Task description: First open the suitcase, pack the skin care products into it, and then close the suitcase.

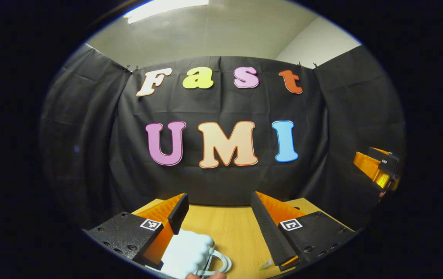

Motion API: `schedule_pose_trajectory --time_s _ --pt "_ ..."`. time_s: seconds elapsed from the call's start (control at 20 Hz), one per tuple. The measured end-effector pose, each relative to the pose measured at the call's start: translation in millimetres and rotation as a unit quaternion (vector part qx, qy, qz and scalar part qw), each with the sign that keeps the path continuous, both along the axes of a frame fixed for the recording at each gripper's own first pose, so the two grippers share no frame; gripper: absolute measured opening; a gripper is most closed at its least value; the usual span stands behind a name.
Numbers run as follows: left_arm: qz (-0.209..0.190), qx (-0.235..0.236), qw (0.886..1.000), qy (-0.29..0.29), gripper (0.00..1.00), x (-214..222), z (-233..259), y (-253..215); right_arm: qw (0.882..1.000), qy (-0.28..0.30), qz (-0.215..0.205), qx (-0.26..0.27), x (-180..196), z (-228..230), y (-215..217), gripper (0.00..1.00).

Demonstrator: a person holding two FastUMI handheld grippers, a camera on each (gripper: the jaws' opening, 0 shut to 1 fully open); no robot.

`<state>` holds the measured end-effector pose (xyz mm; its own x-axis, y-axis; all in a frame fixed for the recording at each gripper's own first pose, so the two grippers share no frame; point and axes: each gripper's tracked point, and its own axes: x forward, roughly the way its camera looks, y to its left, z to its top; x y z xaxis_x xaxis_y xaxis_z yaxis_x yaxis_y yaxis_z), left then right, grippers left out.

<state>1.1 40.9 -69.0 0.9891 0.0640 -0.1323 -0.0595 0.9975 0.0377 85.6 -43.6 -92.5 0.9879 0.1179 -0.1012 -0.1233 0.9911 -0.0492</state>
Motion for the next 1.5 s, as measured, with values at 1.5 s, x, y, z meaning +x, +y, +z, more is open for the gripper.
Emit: schedule_pose_trajectory --time_s 1.5 --pt "-0.051 -0.073 0.863 0.498 0.84 -43.9 -325.0 -33.2 0.992 0.052 -0.056 -0.098 4.7 -27.6 -26.6 1.0"
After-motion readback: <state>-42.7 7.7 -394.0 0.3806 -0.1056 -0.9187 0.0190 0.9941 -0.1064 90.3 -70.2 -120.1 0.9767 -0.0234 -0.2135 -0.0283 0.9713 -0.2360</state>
